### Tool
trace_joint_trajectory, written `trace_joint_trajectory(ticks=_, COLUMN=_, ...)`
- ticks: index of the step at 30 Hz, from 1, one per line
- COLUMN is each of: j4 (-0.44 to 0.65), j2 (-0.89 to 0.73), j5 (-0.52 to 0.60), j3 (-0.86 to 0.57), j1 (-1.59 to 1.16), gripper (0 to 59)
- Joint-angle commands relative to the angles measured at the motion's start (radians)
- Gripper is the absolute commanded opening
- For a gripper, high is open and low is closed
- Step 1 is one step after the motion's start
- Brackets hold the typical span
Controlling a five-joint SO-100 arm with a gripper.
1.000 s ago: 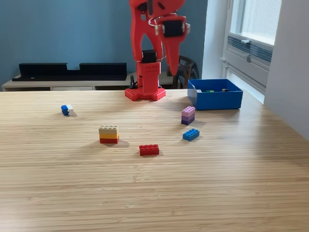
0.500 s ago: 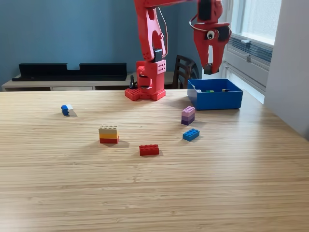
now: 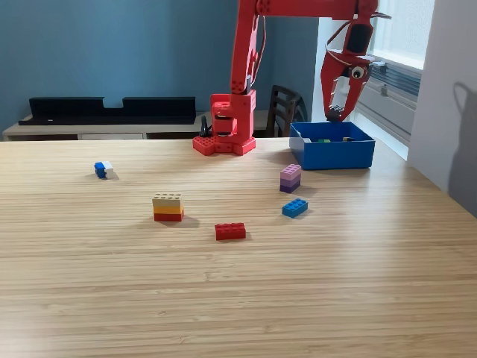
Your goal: Grasp a lego block and put it in the bin.
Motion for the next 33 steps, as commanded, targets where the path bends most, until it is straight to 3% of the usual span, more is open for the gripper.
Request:
trace_joint_trajectory(ticks=1, j4=0.025, j2=-0.008, j5=-0.023, j3=-0.110, j1=-0.067, gripper=0.0)
trace_joint_trajectory(ticks=8, j4=0.037, j2=-0.015, j5=-0.055, j3=-0.166, j1=-0.074, gripper=0.3)
trace_joint_trajectory(ticks=10, j4=0.037, j2=-0.015, j5=-0.057, j3=-0.161, j1=-0.072, gripper=5.2)
trace_joint_trajectory(ticks=14, j4=0.037, j2=-0.015, j5=-0.058, j3=-0.153, j1=-0.071, gripper=20.9)
trace_joint_trajectory(ticks=18, j4=0.037, j2=-0.015, j5=-0.055, j3=-0.156, j1=-0.063, gripper=25.6)
trace_joint_trajectory(ticks=21, j4=0.037, j2=-0.015, j5=-0.057, j3=-0.160, j1=-0.057, gripper=21.0)
trace_joint_trajectory(ticks=24, j4=0.037, j2=-0.005, j5=-0.046, j3=-0.167, j1=-0.014, gripper=6.3)
trace_joint_trajectory(ticks=26, j4=0.037, j2=-0.005, j5=-0.029, j3=-0.169, j1=0.044, gripper=0.1)
trace_joint_trajectory(ticks=33, j4=0.037, j2=-0.005, j5=0.012, j3=-0.147, j1=0.417, gripper=0.1)
